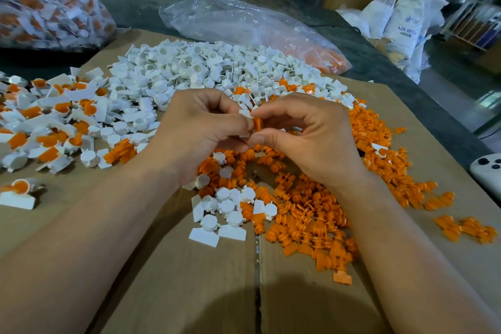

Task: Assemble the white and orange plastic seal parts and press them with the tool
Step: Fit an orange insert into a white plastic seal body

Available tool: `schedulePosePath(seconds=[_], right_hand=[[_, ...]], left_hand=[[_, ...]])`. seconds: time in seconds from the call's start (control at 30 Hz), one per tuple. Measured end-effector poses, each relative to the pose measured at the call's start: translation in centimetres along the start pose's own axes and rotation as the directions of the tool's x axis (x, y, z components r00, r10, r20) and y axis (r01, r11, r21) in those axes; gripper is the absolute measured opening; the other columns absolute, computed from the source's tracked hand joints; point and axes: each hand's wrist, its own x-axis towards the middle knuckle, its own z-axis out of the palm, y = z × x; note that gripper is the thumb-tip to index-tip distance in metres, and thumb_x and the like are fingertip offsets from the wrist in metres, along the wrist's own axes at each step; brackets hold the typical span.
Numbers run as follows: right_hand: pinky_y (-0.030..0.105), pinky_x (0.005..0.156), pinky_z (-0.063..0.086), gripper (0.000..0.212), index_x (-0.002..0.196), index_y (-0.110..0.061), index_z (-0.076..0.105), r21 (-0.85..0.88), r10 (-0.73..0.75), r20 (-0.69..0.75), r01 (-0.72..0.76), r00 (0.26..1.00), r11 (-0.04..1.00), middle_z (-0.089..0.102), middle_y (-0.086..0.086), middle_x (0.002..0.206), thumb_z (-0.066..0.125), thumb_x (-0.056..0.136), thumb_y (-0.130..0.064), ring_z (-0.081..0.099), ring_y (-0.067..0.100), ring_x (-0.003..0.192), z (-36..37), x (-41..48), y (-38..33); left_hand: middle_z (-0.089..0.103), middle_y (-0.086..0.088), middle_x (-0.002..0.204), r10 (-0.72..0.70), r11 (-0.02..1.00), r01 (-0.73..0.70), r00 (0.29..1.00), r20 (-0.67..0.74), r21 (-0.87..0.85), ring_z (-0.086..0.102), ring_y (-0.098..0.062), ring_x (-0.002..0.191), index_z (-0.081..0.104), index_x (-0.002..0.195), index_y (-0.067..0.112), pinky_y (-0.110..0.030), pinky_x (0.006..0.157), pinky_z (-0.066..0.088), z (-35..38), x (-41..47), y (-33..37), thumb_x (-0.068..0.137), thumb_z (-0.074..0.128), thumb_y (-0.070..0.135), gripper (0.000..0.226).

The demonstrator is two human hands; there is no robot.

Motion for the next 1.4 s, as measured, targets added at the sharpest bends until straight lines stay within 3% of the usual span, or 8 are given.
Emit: schedulePosePath(seconds=[0.37,0.5,0.6,0.7,1.07,1.4], right_hand=[[0.025,0.072,0.055,0.03,0.096,-0.023,0.062,0.023,0.071,-0.032,-0.07,0.997,0.997,0.065,-0.006,0.081,0.073,0.071,-0.01,0.067,0.008,0.074,-0.12,-0.03,-0.21],[0.031,0.073,0.056,0.029,0.096,-0.019,0.064,0.03,0.094,-0.003,-0.094,0.996,0.995,0.068,0.0,0.083,0.074,0.071,-0.01,0.068,0.011,0.074,0.05,-0.22,-0.24],[0.018,0.076,0.053,0.047,0.106,-0.025,0.058,0.048,0.128,0.022,-0.129,0.992,0.99,0.064,-0.014,0.085,0.078,0.067,-0.009,0.065,0.0,0.079,0.04,-0.19,-0.15],[0.015,0.078,0.051,0.054,0.109,-0.027,0.054,0.057,0.158,0.058,-0.161,0.986,0.985,0.061,-0.02,0.088,0.077,0.067,-0.003,0.063,-0.004,0.083,-0.07,-0.15,0.13],[0.022,0.076,0.054,0.034,0.099,-0.022,0.063,0.039,0.106,0.005,-0.106,0.994,0.994,0.066,-0.009,0.085,0.074,0.071,-0.005,0.066,0.005,0.079,0.23,-0.2,0.31],[0.018,0.074,0.052,0.035,0.105,-0.017,0.06,0.009,0.013,-0.016,-0.012,1.0,1.0,0.062,-0.009,0.086,0.072,0.073,-0.008,0.064,0.004,0.079,0.18,-0.15,0.39]], left_hand=[[0.065,-0.008,0.054,-0.025,0.997,0.026,0.999,0.025,-0.07,0.063,-0.016,0.046,0.057,0.067,-0.003,-0.018,0.046,0.051,-0.13,-0.13,0.04,0.071,0.067,-0.005,0.011],[0.063,-0.007,0.051,-0.041,0.999,0.041,0.999,-0.002,-0.035,0.062,-0.016,0.045,0.057,0.061,0.001,-0.018,0.044,0.049,-0.02,-0.15,-0.04,0.073,0.065,-0.01,0.018],[0.062,-0.005,0.05,-0.06,0.998,0.06,0.998,-0.03,-0.012,0.059,-0.014,0.042,0.058,0.06,0.005,-0.018,0.041,0.046,-0.12,-0.08,0.02,0.072,0.066,-0.005,0.018],[0.056,0.002,0.043,-0.076,0.997,0.076,0.996,-0.051,-0.006,0.052,-0.011,0.036,0.058,0.057,0.009,-0.015,0.036,0.037,-0.24,-0.03,0.16,0.071,0.067,-0.001,0.019],[0.054,0.003,0.043,-0.067,0.998,0.068,0.997,-0.044,0.008,0.048,-0.01,0.035,0.056,0.059,0.008,-0.013,0.035,0.032,-0.23,-0.2,0.31,0.069,0.07,0.001,0.019],[0.056,0.001,0.046,-0.027,0.999,0.028,0.999,-0.038,0.043,0.051,-0.011,0.036,0.058,0.062,0.006,-0.015,0.035,0.033,-0.28,-0.22,0.31,0.071,0.069,-0.001,0.016]])
